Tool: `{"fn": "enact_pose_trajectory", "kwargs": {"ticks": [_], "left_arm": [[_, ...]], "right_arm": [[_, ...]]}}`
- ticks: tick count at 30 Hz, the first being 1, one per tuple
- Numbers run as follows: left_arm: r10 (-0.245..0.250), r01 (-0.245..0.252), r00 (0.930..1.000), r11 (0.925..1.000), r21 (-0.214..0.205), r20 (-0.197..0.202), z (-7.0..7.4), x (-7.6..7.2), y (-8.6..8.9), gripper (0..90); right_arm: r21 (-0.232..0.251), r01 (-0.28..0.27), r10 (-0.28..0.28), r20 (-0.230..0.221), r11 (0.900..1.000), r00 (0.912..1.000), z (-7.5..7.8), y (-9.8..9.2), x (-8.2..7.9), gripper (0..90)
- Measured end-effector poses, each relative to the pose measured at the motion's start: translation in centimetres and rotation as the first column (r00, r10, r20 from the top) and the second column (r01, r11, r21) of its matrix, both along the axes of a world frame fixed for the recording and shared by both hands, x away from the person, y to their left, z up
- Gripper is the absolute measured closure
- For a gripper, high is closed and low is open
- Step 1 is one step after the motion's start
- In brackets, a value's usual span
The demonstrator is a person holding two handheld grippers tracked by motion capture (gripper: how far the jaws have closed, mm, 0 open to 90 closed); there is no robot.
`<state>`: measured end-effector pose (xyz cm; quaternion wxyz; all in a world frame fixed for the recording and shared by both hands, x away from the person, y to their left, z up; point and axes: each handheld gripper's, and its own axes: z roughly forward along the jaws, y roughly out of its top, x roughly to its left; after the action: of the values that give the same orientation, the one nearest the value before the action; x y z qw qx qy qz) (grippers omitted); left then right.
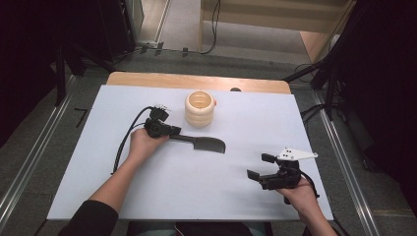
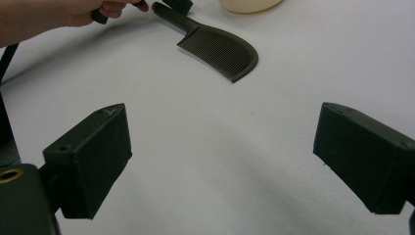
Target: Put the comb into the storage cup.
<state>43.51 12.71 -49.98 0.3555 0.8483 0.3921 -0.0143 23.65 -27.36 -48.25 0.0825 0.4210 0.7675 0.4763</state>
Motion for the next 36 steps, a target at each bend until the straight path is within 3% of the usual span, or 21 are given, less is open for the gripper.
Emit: {"fn": "enact_pose_trajectory", "kwargs": {"ticks": [21, 36], "left_arm": [[-0.064, 0.064, 0.9979, 0.998, 0.001, -0.011, 0.0, -2.1, 0.7, 90.0], [-0.07, 0.07, 0.9975, 0.9976, -0.004, -0.015, 0.0, -3.1, 1.0, 89.8]], "right_arm": [[0.001, 0.0, 0.0, 0.003, 1.0, 1.0, 0.0, 0.0, 0.0, 5.5], [0.002, 0.003, -0.003, 0.003, 1.0, 1.0, 0.1, 0.1, 0.0, 5.5]]}}
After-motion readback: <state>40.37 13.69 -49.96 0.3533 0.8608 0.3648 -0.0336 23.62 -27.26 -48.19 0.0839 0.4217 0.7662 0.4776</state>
